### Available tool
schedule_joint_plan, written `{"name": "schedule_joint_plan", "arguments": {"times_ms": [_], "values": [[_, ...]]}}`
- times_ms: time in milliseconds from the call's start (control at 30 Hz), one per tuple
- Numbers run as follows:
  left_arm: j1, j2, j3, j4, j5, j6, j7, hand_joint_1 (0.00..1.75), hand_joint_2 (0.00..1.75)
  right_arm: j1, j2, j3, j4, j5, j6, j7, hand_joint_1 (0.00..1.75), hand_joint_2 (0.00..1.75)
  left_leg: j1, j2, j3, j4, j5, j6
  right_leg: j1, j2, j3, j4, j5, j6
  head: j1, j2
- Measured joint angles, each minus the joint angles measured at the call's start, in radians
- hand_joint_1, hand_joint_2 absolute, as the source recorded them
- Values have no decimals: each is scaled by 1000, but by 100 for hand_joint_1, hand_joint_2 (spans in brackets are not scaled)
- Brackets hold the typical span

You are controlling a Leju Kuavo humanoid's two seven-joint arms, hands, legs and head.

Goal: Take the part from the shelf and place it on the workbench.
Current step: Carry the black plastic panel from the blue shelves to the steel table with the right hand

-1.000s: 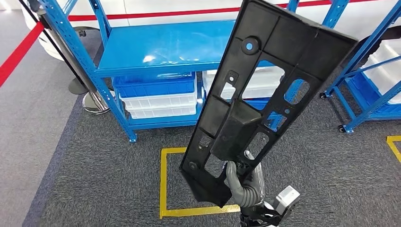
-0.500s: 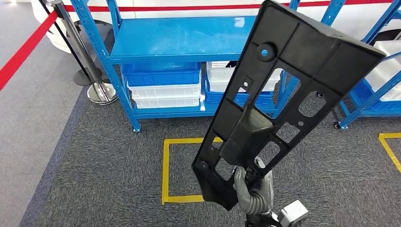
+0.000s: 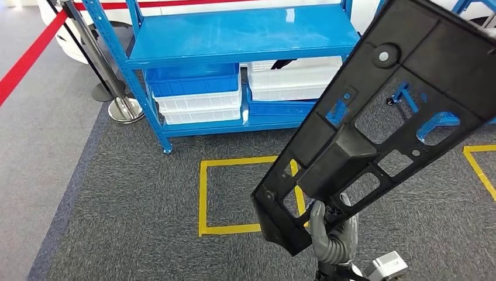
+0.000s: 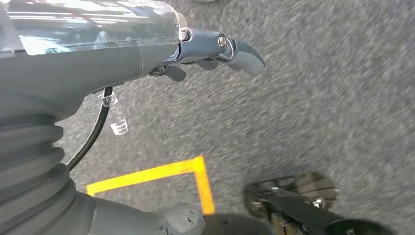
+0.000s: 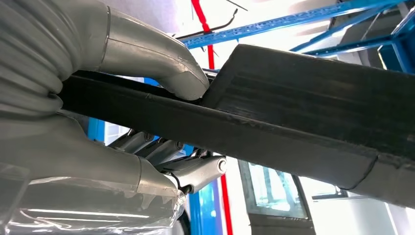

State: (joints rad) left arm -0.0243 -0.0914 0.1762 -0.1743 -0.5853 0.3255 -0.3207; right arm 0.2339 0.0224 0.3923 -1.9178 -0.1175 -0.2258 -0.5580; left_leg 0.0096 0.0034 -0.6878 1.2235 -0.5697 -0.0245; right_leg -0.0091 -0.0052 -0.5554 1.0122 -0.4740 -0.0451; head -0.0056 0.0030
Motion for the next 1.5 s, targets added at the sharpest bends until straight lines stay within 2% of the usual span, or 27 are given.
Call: {"name": "schedule_joint_plan", "arguments": {"times_ms": [33, 100, 167, 233, 300, 367, 400, 433, 500, 533, 567, 600, 667, 733, 800, 867, 933, 1033, 1067, 1100, 1133, 1200, 1267, 1300, 1367, 1433, 1500], "values": [[0, 0, 0, 0, -1, 0, 0, 0, 175, 3, 1, -2, -1, -1, 0, 0, 175, 175, 0, 0, -7, 55, -24, -1, 2, 0, -16, 2, 11, 0, 0, 0], [0, -1, 0, 0, -1, -1, 0, 0, 175, 8, 2, -6, -2, -2, 0, 0, 175, 175, 0, 0, 22, 77, -8, 2, 6, -1, -47, 8, 29, 0, 0, 0], [-1, 0, 0, 0, -2, -1, 1, 0, 175, 10, 3, -10, -2, -2, 0, 1, 175, 175, -4, 0, 120, -37, 39, 14, 9, -1, -71, 15, 45, 3, 0, 0], [-4, 0, 0, 0, -3, -1, 1, 0, 175, 12, 5, -13, -5, -2, 0, 0, 175, 175, -10, -1, 221, -185, 43, 27, 10, -2, -86, 17, 63, 10, 0, 0], [-5, 0, 0, 0, -4, -2, 1, 0, 175, 13, 6, -15, -8, -1, 0, 0, 175, 175, -17, -2, 249, -247, 36, 33, 7, -5, -92, 12, 82, 22, 0, 0], [-5, -1, 0, 0, -5, -6, 1, 0, 175, 16, 7, -16, -9, -1, -1, 0, 175, 175, -14, 1, 239, -259, 56, 41, 6, -5, -96, 8, 90, 35, 0, 0], [-5, -2, 0, 0, -5, -8, 1, 0, 175, 17, 8, -16, -9, -1, -1, 0, 175, 175, -11, 3, 232, -264, 68, 46, 5, -3, -103, 21, 70, 40, 2, 0], [-5, -2, 0, 0, -5, -10, 2, 0, 175, 18, 8, -17, -10, 0, -2, 0, 175, 175, -8, 6, 223, -268, 81, 51, 5, -1, -116, 54, 32, 45, 4, 0], [-5, -2, 0, 0, -6, -14, 2, 0, 175, 21, 8, -17, -10, 1, -3, 0, 175, 175, -8, 10, 195, -263, 101, 58, -1, 1, -150, 173, -68, 53, 8, 0], [-5, -2, 0, 0, -6, -15, 2, 0, 175, 22, 8, -17, -10, 1, -3, 0, 175, 175, -8, 11, 179, -258, 110, 58, -4, 1, -162, 233, -98, 58, 8, 0], [-5, -2, 0, 0, -7, -15, 2, 0, 175, 24, 8, -18, -10, 1, -3, 0, 175, 175, -8, 11, 162, -253, 118, 56, -7, 1, -163, 271, -103, 62, 8, 0], [-4, -2, 0, 0, -7, -15, 2, 0, 175, 25, 8, -18, -10, 1, -3, 0, 175, 175, -7, 11, 146, -247, 125, 53, -9, 1, -148, 277, -88, 65, 8, 0], [-4, -2, 0, 0, -9, -15, 2, 0, 175, 26, 8, -18, -10, 2, -4, 0, 175, 175, -4, 11, 117, -230, 135, 46, -16, 1, -67, 188, -41, 68, 8, 0], [-4, -2, 0, 0, -10, -15, 2, 0, 175, 26, 9, -18, -10, 3, -5, 0, 175, 175, -5, 9, 94, -213, 143, 36, -15, 3, 17, 66, -39, 65, 8, 0], [-3, -1, -1, 0, -11, -15, 2, 0, 175, 27, 11, -19, -10, 5, -6, -1, 175, 175, -7, 8, 80, -205, 154, 24, -9, 6, 38, 19, -52, 53, 7, 0], [-1, -1, -1, 0, -12, -16, 2, 0, 175, 30, 12, -19, -10, 9, -7, -3, 175, 175, -5, 7, 72, -200, 159, 12, -9, 5, 24, 16, -41, 36, 8, 0], [1, 0, 0, 0, -12, -17, 2, 0, 175, 31, 13, -19, -10, 15, -10, -7, 175, 175, -1, 6, 54, -158, 107, 1, -10, 2, 9, 14, -24, 17, 7, 0], [2, 2, 0, 0, -12, -23, 2, 0, 175, 30, 19, -19, -9, 21, -18, -10, 175, 175, 1, 5, 15, 11, -27, -6, -5, -2, -23, 14, 3, 4, 4, 0], [2, 3, 0, 0, -12, -26, 1, 0, 175, 30, 20, -18, -9, 23, -20, -10, 175, 175, 1, 5, 14, 53, -44, -6, -3, -2, -36, 15, 13, 3, 4, 0], [2, 5, 0, 0, -12, -29, 1, 0, 175, 30, 21, -18, -7, 27, -23, -10, 175, 175, 1, 5, 26, 69, -39, -4, 0, -3, -50, 17, 23, 3, 4, 0], [2, 6, 0, 0, -12, -31, 0, 0, 175, 30, 22, -18, -5, 30, -26, -10, 175, 175, 1, 5, 55, 48, -14, -1, 1, -3, -63, 19, 32, 4, 4, 0], [1, 10, 0, 0, -14, -33, 0, 0, 175, 29, 25, -17, 0, 34, -34, -10, 175, 175, -2, 4, 152, -78, 33, 10, 4, -2, -86, 23, 50, 7, 4, 0], [0, 12, 0, 0, -16, -33, -2, 0, 175, 28, 29, -17, 1, 35, -39, -10, 175, 175, -8, 2, 234, -207, 36, 19, 5, -3, -96, 23, 68, 17, 4, 0], [-1, 13, 0, 0, -17, -33, -3, 0, 175, 28, 31, -17, 2, 35, -40, -10, 175, 175, -12, 2, 249, -239, 29, 22, 3, -5, -98, 21, 77, 23, 3, 0], [0, 12, 0, 0, -19, -33, -3, 0, 175, 27, 32, -17, 2, 35, -40, -10, 175, 175, -13, 4, 244, -252, 44, 29, 0, -5, -100, 17, 91, 36, 1, 0], [-1, 12, 0, 0, -21, -33, -3, 0, 175, 27, 32, -17, 4, 37, -46, -11, 175, 175, -9, 8, 230, -261, 69, 42, 0, -1, -112, 44, 52, 47, 3, 0], [-1, 13, 0, 0, -23, -34, -2, 0, 175, 27, 32, -18, 8, 42, -59, -13, 175, 175, -9, 12, 203, -261, 95, 53, -1, 3, -136, 138, -49, 54, 7, 0]]}}
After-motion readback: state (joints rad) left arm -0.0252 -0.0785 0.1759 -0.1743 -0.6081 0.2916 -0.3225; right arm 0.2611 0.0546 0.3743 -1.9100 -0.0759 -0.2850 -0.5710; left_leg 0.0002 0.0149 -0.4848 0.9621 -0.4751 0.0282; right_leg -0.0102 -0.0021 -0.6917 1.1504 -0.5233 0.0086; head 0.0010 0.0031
